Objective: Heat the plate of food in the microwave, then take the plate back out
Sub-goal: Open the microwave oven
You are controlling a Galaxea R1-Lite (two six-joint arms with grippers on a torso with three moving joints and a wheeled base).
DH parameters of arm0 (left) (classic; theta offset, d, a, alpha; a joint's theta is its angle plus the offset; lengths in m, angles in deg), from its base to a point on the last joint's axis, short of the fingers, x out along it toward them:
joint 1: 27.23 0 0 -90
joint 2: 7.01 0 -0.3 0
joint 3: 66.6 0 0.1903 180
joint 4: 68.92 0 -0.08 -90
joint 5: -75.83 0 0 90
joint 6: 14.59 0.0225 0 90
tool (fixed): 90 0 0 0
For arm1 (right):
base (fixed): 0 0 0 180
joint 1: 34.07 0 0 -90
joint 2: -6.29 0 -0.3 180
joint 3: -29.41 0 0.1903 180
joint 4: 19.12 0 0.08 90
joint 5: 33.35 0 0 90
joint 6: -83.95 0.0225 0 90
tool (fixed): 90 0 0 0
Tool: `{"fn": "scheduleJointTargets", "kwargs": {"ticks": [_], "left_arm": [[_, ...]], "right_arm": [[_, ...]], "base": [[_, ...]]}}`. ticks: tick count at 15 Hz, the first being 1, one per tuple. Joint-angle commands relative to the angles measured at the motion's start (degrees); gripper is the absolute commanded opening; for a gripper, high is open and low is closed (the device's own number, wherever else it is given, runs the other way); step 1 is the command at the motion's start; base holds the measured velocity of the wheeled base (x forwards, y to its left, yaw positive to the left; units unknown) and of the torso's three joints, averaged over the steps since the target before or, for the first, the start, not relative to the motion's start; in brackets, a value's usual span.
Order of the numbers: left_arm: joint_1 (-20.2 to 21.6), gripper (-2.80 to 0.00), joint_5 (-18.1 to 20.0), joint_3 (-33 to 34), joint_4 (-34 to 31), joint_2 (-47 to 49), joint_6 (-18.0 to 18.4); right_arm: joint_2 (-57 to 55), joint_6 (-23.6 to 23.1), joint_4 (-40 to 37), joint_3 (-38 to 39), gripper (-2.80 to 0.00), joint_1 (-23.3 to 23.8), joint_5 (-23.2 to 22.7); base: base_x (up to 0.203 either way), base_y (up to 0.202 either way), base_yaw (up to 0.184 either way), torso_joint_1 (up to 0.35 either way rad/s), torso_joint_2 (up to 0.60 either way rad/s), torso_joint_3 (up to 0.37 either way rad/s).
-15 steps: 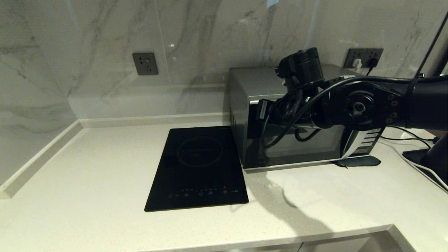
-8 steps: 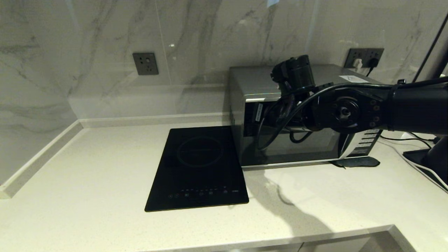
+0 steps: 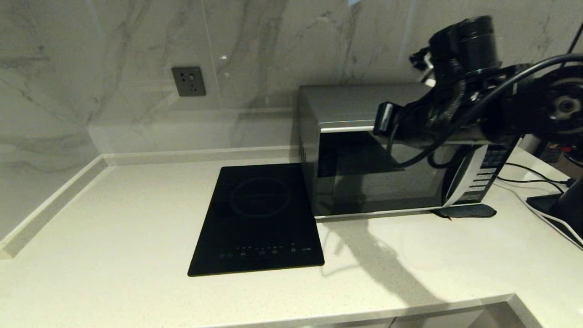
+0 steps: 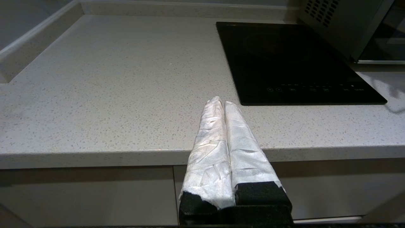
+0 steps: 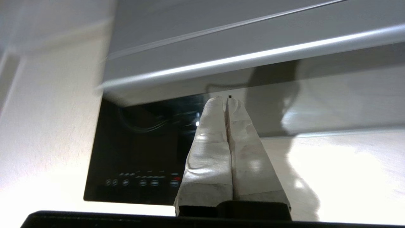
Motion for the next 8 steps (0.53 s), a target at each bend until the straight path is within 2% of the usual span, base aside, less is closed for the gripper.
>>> {"fn": "scheduleJointTargets", "kwargs": {"ticks": [1,3,6,7,8], "left_arm": [[0.0,-2.8,0.0,0.0,0.0,0.0,0.0],[0.0,-2.8,0.0,0.0,0.0,0.0,0.0],[0.0,-2.8,0.0,0.0,0.0,0.0,-0.1],[0.0,-2.8,0.0,0.0,0.0,0.0,0.0],[0.0,-2.8,0.0,0.0,0.0,0.0,0.0]], "right_arm": [[7.8,0.2,-3.4,1.6,-2.8,9.2,-6.3],[9.7,0.3,-5.9,2.9,-2.8,19.8,-15.3],[9.8,0.2,-7.4,5.3,-2.8,36.9,-35.0],[8.5,0.2,-7.6,5.9,-2.8,41.6,-42.6],[5.7,0.2,-7.7,6.2,-2.8,44.4,-47.5]], "base": [[0.0,0.0,0.0,0.0,0.0,0.0],[0.0,0.0,0.0,0.0,0.0,0.0],[0.0,0.0,0.0,0.0,0.0,0.0],[0.0,0.0,0.0,0.0,0.0,0.0],[0.0,0.0,0.0,0.0,0.0,0.0]]}}
